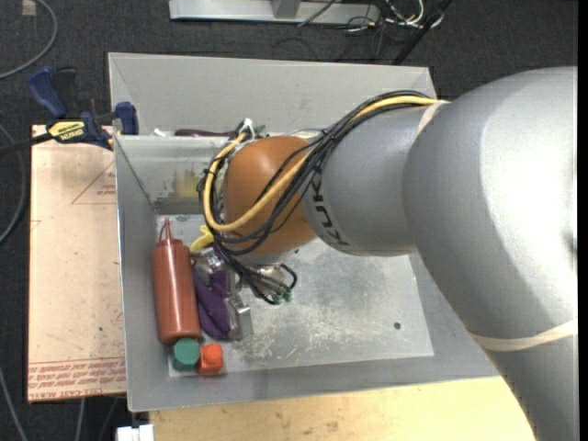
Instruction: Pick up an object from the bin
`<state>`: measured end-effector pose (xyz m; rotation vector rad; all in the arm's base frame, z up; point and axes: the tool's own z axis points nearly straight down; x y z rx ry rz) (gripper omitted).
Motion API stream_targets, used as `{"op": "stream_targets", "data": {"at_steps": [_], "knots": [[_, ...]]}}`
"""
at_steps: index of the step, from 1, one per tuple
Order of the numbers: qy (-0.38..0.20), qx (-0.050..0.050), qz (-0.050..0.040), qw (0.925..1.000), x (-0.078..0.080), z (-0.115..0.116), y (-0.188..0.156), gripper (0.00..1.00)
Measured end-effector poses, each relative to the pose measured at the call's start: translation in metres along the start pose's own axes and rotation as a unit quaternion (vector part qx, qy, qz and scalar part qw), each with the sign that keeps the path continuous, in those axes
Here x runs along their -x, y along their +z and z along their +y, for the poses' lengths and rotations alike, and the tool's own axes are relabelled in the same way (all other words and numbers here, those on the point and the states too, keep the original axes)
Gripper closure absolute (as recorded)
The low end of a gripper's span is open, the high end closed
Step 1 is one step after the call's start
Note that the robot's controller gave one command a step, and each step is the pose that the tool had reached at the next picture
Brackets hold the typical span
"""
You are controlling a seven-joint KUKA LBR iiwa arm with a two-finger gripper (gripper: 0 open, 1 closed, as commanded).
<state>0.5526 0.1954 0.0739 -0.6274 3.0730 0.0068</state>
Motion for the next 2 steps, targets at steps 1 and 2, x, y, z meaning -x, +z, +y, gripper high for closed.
{"op": "stream_targets", "data": {"at_steps": [1,2], "knots": [[0.0,0.001,-0.0015,1.0,0.0011,0.001,-0.0005,1.0],[0.0,0.001,-0.0015,1.0,0.0011,0.001,-0.0005,1.0]]}}
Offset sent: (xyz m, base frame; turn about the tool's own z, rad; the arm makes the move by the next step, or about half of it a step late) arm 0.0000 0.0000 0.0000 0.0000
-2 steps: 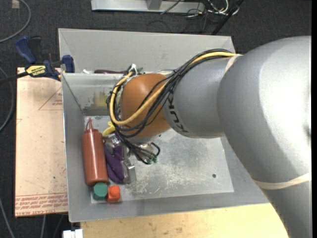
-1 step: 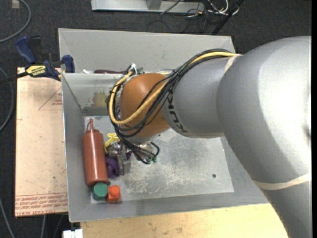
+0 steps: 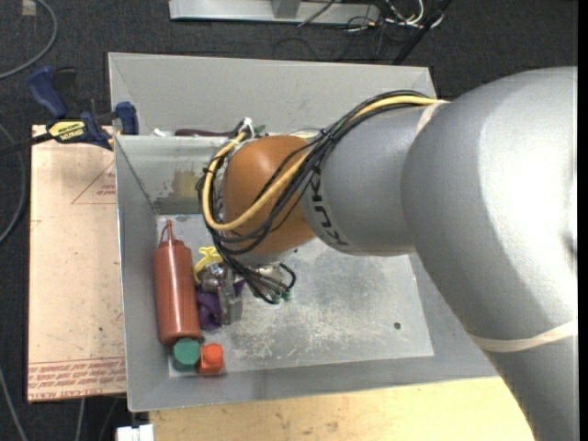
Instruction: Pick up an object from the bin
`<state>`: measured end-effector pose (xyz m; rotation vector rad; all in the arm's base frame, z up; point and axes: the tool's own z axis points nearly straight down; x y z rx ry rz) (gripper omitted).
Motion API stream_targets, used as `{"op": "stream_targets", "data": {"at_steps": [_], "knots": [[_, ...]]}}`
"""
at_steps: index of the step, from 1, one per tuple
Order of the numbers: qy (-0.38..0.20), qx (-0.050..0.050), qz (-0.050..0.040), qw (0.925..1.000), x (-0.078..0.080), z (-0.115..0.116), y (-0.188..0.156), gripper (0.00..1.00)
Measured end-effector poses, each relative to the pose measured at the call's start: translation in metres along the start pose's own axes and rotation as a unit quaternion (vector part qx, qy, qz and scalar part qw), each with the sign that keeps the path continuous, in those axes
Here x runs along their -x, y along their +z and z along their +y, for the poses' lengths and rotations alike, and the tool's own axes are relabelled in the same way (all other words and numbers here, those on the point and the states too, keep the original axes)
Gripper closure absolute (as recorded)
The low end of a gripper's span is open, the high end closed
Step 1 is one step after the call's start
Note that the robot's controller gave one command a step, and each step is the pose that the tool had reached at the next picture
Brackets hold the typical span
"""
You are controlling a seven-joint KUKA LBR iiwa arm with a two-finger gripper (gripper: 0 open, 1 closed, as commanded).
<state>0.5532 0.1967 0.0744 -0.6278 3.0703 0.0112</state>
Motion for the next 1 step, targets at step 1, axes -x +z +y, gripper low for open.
{"op": "stream_targets", "data": {"at_steps": [1], "knots": [[0.002,0.0,-0.0052,1.0,0.0129,-0.0138,-0.1886,1.0]]}}
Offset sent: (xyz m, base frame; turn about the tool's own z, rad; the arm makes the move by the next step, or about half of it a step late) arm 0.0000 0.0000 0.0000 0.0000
